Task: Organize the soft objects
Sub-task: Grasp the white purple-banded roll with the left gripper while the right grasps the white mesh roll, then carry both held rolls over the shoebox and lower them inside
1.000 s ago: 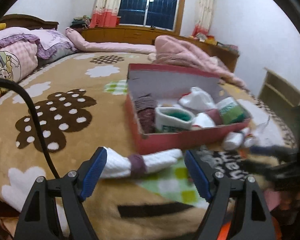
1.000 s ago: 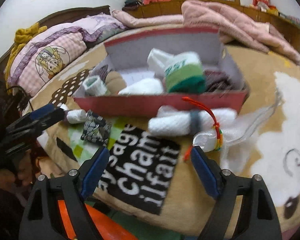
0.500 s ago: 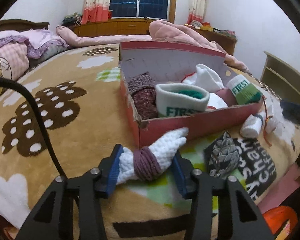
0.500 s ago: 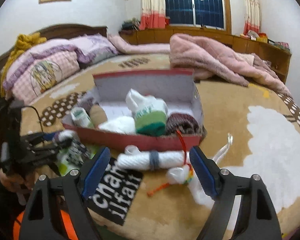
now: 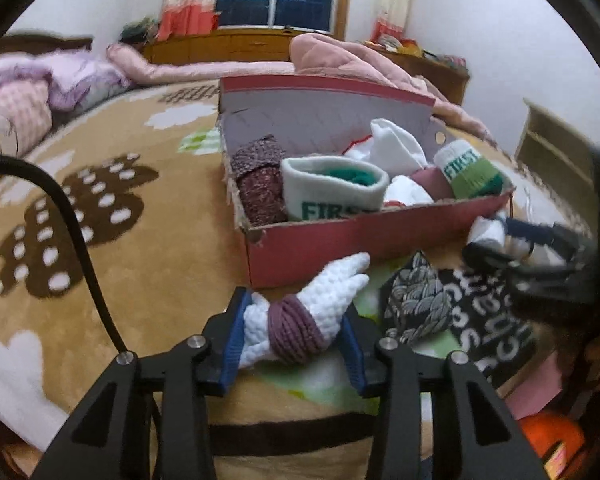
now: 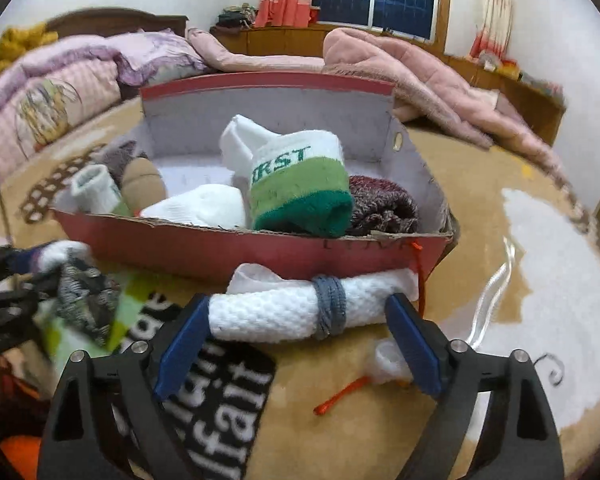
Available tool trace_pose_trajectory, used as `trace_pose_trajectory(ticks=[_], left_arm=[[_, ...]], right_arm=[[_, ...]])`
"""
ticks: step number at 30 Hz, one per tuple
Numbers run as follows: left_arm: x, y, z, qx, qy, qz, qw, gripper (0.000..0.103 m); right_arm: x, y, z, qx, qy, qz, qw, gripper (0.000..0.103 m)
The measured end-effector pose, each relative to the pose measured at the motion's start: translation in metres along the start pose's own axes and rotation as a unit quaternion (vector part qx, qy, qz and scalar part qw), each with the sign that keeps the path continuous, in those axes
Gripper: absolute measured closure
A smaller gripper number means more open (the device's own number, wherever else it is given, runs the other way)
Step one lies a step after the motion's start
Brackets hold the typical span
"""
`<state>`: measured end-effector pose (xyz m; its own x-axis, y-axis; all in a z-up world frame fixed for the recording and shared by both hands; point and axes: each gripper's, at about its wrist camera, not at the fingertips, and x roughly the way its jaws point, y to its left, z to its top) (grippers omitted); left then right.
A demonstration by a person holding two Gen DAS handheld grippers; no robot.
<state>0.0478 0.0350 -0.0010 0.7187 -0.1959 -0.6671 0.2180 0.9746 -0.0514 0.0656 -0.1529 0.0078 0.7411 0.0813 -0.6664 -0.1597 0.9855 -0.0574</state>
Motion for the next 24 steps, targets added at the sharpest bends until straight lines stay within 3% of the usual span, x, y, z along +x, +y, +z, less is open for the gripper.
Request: trace_pose_trajectory(ticks=[1,4,7,14,19,24], left_arm=[[0.000,0.003,0.000,-0.015,0.001,-0.005,0.9999,0.059],[0.002,0.009,0.003,-0.045,0.008,-0.019,0.9988,0.058],[0.004,0.010,0.003,-0.048,0.007,-0.020,0.9986,0.058],[0.007,-0.013,-0.001,0.021,0.001,0.027,0.9994,0.058],[0.009,-0.007,0.002,0.012,0.009,0.015,0.9998,0.059],[0.005,-0.008,0.005,0.015,0.014,0.026,0.9995,0.061]], right_arm=[[0.001,-0.001,0.002,0.004,-0.005,-0.007,1.000,0.034],[0.010,-0.010,0.006,0.029,-0.002,0.004,1.000,0.052],[0.007,-0.009,0.006,0.017,-0.010,-0.006,1.000,0.061],[-0.001,-0.012,0.001,0.018,-0.012,0.002,1.000,0.072],[-0.012,-0.014,-0.001,0.030,-0.016,0.024,0.999,0.077],[-0.025,0.000,-0.002,0.002,-0.038,0.030,0.999,0.079]])
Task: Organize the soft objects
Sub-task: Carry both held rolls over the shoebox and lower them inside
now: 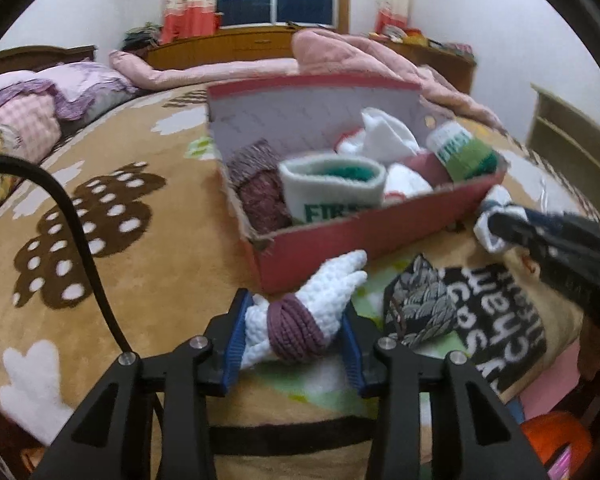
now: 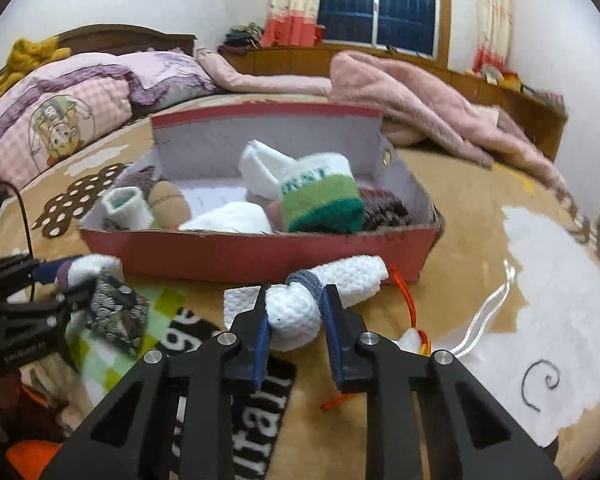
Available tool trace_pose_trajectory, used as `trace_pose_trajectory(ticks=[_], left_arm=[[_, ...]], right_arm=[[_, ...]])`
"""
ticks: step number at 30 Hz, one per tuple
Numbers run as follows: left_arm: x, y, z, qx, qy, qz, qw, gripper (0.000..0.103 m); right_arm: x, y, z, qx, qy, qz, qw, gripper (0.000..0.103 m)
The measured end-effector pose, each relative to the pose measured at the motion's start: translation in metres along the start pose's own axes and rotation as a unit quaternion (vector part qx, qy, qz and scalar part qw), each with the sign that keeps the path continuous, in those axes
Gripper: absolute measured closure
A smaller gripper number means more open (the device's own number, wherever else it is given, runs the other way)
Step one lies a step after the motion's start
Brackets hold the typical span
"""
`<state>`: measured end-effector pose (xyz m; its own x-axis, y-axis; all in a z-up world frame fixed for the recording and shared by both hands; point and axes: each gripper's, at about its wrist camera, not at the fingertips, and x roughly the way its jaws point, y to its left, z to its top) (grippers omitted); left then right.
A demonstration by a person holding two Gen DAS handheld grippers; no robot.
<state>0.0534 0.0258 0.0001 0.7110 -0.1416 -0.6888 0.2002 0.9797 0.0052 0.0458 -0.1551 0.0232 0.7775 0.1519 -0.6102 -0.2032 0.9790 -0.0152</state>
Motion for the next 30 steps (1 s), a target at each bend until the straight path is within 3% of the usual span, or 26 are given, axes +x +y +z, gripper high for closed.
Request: trace_pose_trajectory(ticks=[4,13,30], left_arm=[[-0.021,0.003,0.005,-0.022,-0.018,-0.004,0.9996,0.061],[-0.068,0.005,0.028,-0.037,-0.078,-0.035,0.9956,0.060],[-0.070,-0.008,0.049,-0.039,-0.104,-0.041,0.9930,0.060]], right_arm=[[-0.017,0.009,0.004,0.003,-0.015,0.032,0.999,0.079],[-0.043,0.007,0.019,0.018,-0.049,0.056,0.997,0.079],[-0.060,-0.006,0.037,0.037,-0.096,0.051,0.993,0.078]])
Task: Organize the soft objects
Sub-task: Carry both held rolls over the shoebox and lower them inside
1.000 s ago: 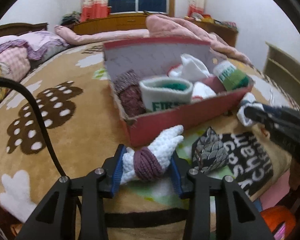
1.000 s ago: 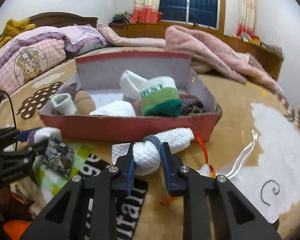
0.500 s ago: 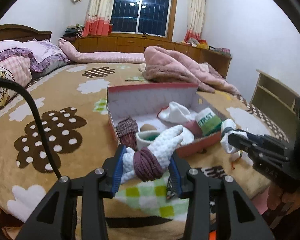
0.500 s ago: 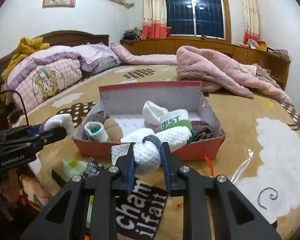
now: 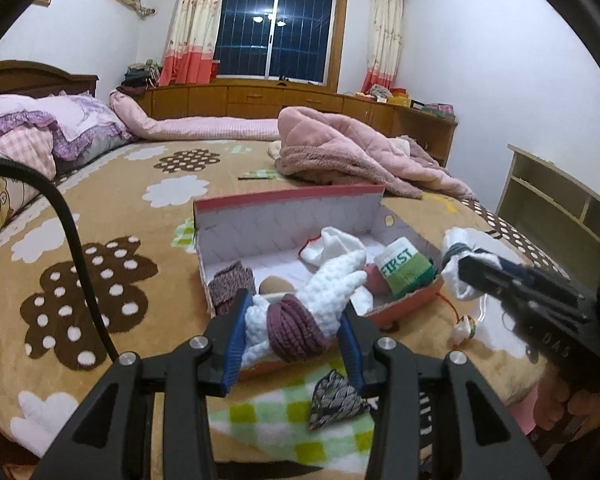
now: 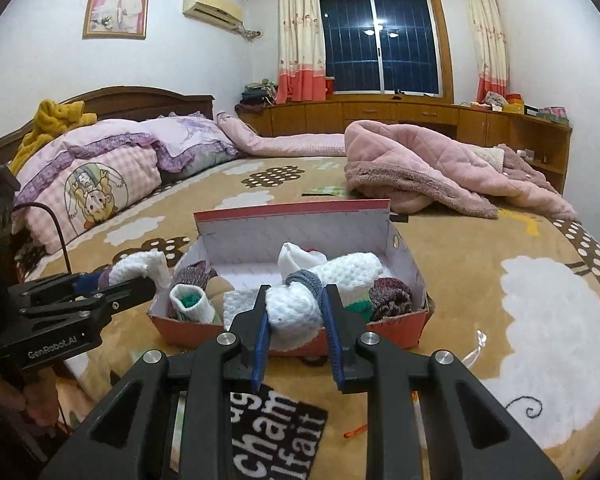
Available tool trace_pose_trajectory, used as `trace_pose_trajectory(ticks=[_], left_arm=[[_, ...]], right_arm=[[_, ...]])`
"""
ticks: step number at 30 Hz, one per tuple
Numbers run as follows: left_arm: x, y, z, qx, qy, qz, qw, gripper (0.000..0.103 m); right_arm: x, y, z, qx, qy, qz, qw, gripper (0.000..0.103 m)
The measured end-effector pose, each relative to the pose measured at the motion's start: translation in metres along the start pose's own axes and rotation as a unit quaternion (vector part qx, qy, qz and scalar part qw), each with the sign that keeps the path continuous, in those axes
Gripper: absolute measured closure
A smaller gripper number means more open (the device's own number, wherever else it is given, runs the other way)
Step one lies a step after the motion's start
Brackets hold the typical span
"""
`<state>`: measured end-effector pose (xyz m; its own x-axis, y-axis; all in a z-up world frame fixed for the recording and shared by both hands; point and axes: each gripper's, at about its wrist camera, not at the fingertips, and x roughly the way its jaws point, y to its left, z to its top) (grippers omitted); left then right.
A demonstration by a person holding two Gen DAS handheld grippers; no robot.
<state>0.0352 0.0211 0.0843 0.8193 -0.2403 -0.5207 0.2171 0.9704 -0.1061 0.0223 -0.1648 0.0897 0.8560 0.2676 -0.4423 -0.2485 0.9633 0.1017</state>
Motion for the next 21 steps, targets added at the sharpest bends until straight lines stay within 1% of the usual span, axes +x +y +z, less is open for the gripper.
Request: trace_pose_trajectory(ticks=[9,14,21], left_arm=[[0.007,-0.001,0.015,0.001,-0.016,0.007,0.9999,0.060],[0.016,0.002,0.018,-0.006,-0.011,0.008,0.9999,0.060],[0.027,0.003,0.020,-0.006,-0.006,0.013,0.9999,0.060]], right_arm=[[0.013,-0.003,0.006,-0.001,-0.006,-0.015,1.000,0.078],[0.021,-0.005,0.007,0.002,0.001,-0.016,1.000,0.078],[0.027,-0.005,0.011,-0.002,-0.003,-0.016,1.000,0.078]])
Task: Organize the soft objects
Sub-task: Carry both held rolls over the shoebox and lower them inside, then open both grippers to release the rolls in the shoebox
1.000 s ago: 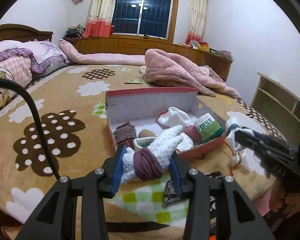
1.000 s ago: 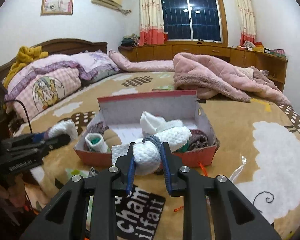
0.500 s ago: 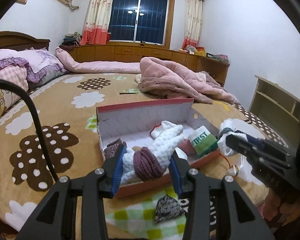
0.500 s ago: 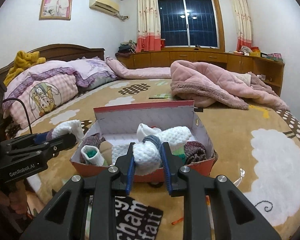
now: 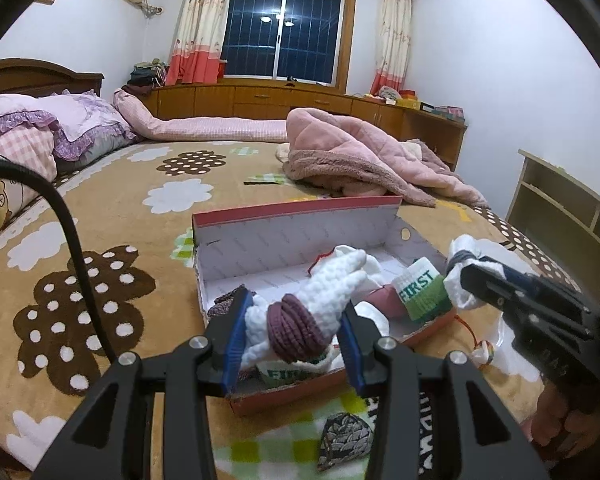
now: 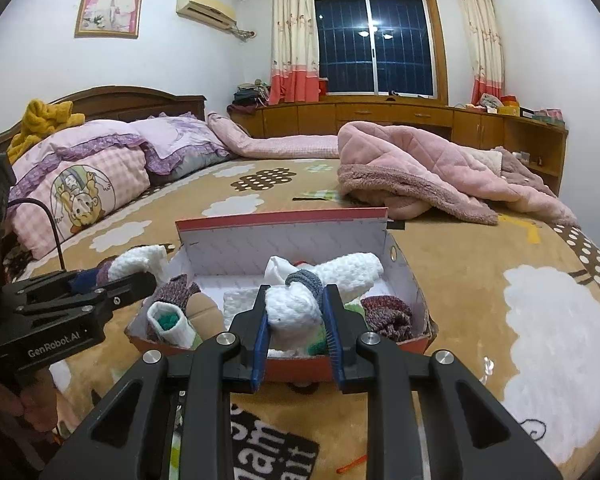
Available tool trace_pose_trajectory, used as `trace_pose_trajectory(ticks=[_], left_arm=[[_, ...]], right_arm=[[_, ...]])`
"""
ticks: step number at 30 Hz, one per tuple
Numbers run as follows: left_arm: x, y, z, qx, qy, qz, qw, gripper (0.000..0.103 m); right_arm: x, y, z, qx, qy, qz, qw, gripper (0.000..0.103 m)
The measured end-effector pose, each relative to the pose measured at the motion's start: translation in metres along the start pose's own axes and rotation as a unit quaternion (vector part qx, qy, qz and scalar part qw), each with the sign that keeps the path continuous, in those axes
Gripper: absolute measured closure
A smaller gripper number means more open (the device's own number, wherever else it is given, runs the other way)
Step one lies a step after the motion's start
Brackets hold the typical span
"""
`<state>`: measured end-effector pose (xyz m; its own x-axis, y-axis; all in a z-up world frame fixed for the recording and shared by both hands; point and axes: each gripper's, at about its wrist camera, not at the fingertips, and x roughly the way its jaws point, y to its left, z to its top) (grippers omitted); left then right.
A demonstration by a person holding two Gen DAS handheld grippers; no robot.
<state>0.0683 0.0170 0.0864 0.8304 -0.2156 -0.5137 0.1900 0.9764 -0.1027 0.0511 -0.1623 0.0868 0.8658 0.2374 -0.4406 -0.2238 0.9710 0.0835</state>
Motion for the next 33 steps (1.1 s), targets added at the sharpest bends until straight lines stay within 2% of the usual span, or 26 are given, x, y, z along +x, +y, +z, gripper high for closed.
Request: trace_pose_trajectory(ticks=[6,15,18,21,26,31,33], left_arm=[[0.010,-0.001,0.001,0.002,-0.001,0.010,0.9999,0.060],[0.041,0.000,-0.004,0.011,0.026,0.026,0.9993,0.060],[0.060,0.002,-0.010,0.015,0.051,0.036,0.9979,0.060],[0.069,0.000,-0.013,0.030,0.057,0.039,0.9972,0.060],[0.076,-0.003,-0.018,0.047,0.061,0.042,0.9962,0.059],[0.078,-0.004,-0.019,0.048,0.059,0.044,0.9961,0.059],[0.078,-0.005,-0.019,0.049,0.060,0.044,0.9961,0.059]], right_arm=[[0.014,-0.003,0.000,0.001,0.012,-0.007,1.000,0.078],[0.048,-0.007,-0.003,-0.001,0.040,-0.021,0.999,0.077],[0.054,-0.004,-0.004,-0.017,0.046,-0.026,0.998,0.076],[0.062,-0.001,-0.007,-0.039,0.057,-0.041,0.997,0.075],[0.069,0.004,-0.010,-0.057,0.058,-0.043,0.996,0.074],[0.075,-0.003,-0.011,-0.009,0.083,0.023,0.996,0.074],[0.081,-0.007,-0.013,0.009,0.098,0.036,0.994,0.074]])
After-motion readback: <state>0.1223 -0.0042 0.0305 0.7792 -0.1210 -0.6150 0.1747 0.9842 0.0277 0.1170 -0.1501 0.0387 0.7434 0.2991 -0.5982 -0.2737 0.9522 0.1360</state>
